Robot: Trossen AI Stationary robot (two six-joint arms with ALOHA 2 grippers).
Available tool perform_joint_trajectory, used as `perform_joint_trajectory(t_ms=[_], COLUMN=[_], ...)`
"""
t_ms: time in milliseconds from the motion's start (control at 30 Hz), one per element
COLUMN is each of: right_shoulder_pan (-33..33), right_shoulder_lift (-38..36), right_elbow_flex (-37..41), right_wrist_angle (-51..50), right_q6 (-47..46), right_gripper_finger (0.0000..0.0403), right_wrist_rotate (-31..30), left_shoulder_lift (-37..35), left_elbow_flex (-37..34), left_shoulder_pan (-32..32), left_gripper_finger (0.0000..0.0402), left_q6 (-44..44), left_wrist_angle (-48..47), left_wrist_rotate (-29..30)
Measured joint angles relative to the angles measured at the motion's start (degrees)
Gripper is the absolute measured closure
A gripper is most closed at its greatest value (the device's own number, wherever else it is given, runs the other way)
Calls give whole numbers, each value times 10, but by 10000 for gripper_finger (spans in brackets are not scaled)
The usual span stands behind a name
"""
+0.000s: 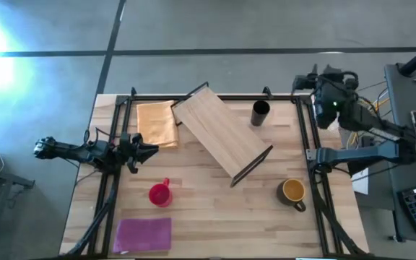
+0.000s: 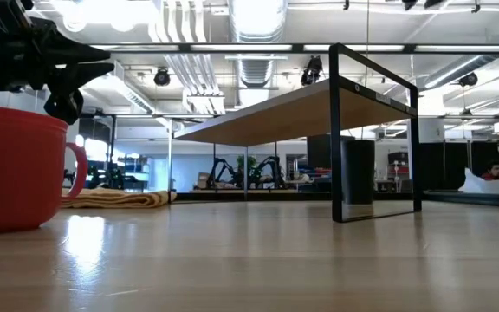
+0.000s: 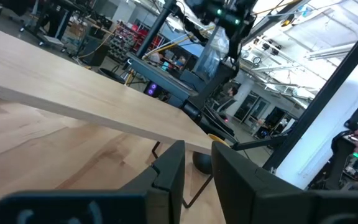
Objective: Stack small to large cups/mugs on shelf
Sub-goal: Put the black cup on the shelf
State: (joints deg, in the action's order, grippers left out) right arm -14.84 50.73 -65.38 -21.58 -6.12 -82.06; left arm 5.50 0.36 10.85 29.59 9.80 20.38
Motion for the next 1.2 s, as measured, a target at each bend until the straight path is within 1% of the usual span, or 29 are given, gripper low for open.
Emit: perform_joint_trajectory(t_ms=[33, 100, 133, 267, 333, 367, 400, 500, 533, 567, 600, 667, 733, 800, 867, 967, 1033, 1100, 1200], right_shoulder_pan=[7, 12, 12, 44, 52, 52, 51, 13, -4, -15, -23, -50, -98, -152, -205, -263, -290, -310, -322], right_shoulder_lift=[14, 40, 52, 100, 119, 127, 135, 145, 145, 143, 143, 134, 122, 107, 93, 82, 91, 114, 169], right_elbow_flex=[-29, -82, -107, -193, -212, -218, -223, -233, -228, -222, -213, -190, -172, -144, -109, -52, -23, -6, -4], right_wrist_angle=[-35, -120, -168, -366, -437, -475, -515, -615, -650, -680, -691, -672, -645, -651, -640, -560, -489, -446, -435], right_q6=[-22, -67, -100, -218, -278, -302, -332, -442, -459, -469, -472, -443, -401, -390, -374, -323, -300, -286, -275], right_gripper_finger=[220, 220, 220, 221, 224, 226, 229, 233, 233, 231, 227, 215, 201, 188, 175, 157, 149, 143, 139], right_wrist_rotate=[13, 71, 85, 104, 103, 117, 152, 328, 358, 366, 368, 387, 415, 457, 508, 619, 680, 708, 734], left_shoulder_lift=[0, 0, 0, 0, 0, 0, 0, 0, 0, 0, 0, 0, 1, 3, 3, 4, 4, 5, 5], left_elbow_flex=[0, 0, 0, 0, 0, 0, 0, 0, 0, 0, 0, 0, 0, 0, 0, 0, 0, 0, 0], left_shoulder_pan=[0, 0, 0, 0, 0, 0, 0, 0, 0, 0, 0, 0, 0, 0, 0, 0, 0, 0, 0], left_gripper_finger=[336, 336, 336, 336, 336, 336, 336, 336, 336, 336, 336, 336, 336, 336, 336, 336, 336, 336, 336], left_q6=[0, 0, 0, 0, 0, 0, 0, 0, 0, 0, 0, 0, 0, 0, 0, 0, 0, 0, 0], left_wrist_angle=[0, 0, 0, 0, 0, 0, 0, 0, 0, 0, 0, 0, 1, 0, 0, 0, 1, 1, 1], left_wrist_rotate=[0, 0, 0, 0, 0, 0, 0, 0, 0, 0, 0, 0, 0, 0, 0, 0, 0, 0, 0])
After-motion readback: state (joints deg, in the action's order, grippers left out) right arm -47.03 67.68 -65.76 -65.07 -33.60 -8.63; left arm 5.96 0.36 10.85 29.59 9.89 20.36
